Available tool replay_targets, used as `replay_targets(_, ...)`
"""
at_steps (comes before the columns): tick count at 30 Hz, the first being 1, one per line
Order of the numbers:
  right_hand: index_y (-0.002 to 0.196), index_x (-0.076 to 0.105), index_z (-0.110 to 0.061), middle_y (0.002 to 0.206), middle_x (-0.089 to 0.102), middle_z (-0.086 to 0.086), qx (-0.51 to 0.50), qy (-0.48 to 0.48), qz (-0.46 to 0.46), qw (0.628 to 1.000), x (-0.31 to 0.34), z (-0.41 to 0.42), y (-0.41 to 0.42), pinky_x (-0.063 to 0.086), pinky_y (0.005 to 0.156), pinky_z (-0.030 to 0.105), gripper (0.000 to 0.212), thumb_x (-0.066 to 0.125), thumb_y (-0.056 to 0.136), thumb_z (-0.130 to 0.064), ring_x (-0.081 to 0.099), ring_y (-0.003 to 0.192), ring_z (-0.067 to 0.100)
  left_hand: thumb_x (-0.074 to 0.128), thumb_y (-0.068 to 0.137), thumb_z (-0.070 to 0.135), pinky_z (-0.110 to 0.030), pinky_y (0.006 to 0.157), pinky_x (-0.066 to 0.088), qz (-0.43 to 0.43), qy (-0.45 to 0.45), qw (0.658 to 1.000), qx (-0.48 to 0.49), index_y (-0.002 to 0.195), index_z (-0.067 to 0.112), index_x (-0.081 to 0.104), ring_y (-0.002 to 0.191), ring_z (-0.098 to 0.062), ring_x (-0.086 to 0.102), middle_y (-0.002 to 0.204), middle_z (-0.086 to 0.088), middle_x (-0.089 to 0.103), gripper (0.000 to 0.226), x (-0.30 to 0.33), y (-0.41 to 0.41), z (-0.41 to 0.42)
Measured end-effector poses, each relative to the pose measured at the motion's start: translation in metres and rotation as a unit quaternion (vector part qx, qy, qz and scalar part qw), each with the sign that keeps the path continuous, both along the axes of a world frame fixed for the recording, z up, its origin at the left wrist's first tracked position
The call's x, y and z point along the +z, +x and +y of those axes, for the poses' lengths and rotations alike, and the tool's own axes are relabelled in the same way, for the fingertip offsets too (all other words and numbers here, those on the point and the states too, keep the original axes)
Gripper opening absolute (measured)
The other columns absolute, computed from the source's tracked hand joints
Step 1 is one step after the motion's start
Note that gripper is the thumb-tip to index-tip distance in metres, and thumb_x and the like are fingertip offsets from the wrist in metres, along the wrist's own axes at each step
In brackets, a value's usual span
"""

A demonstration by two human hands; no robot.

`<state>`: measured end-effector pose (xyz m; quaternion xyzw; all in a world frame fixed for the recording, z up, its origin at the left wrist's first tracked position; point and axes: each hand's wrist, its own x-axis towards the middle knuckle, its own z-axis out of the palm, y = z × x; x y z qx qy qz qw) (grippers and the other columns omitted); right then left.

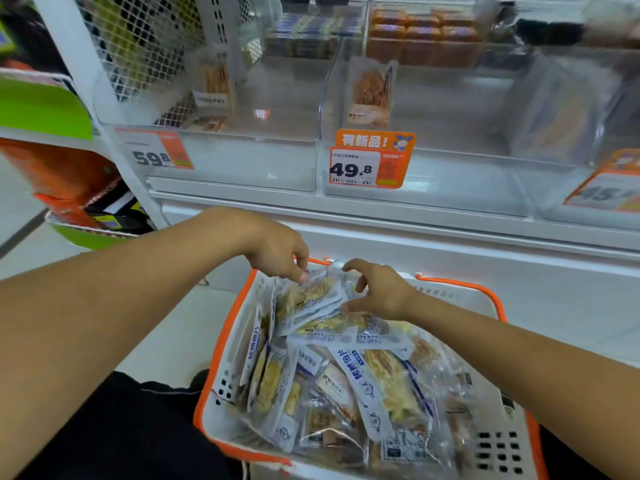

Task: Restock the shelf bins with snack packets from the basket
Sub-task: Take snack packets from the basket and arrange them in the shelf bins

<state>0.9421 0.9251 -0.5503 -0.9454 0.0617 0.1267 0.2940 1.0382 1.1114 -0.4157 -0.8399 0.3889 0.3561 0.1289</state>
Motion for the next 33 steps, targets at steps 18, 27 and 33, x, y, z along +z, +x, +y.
replay_targets(18, 0.088, 0.062, -0.002, 0.07, 0.057, 0.005, -0.045, 0.247, -0.075, 0.965, 0.174, -0.026, 0.02, 0.036, 0.051, 0.021, 0.02, 0.055, 0.101, -0.016, 0.046, 0.053, 0.009, 0.073, 0.088, 0.025, -0.018, 0.052, 0.045, 0.172, -0.373, 0.902, 0.135, 0.107, 0.027, 0.068, 0.06, -0.007, 0.06, 0.091, 0.002, 0.072, 0.02, 0.035, 0.009, -0.003)
replay_targets(27, 0.106, 0.069, -0.013, 0.096, 0.075, 0.006, -0.113, 0.288, -0.123, 0.943, 0.255, -0.107, -0.078, 0.052, 0.052, 0.024, 0.019, 0.066, 0.09, -0.024, 0.072, 0.079, 0.021, 0.055, 0.097, 0.012, -0.01, 0.039, 0.036, 0.234, -0.621, 0.705, 0.248, 0.104, 0.009, 0.071, 0.04, 0.001, 0.048, 0.063, 0.008, 0.067, 0.018, 0.084, -0.052, -0.084)
replay_targets(33, 0.078, 0.053, -0.009, 0.048, 0.053, -0.003, -0.314, 0.434, -0.163, 0.829, 0.249, -0.219, -0.102, 0.021, 0.033, 0.014, 0.025, 0.046, 0.102, -0.006, 0.034, 0.036, 0.003, 0.05, 0.1, 0.038, -0.021, 0.039, 0.037, 0.211, -0.587, 0.729, 0.284, 0.106, 0.018, 0.066, 0.05, -0.01, 0.051, 0.096, -0.002, 0.071, 0.027, 0.088, -0.068, -0.181)
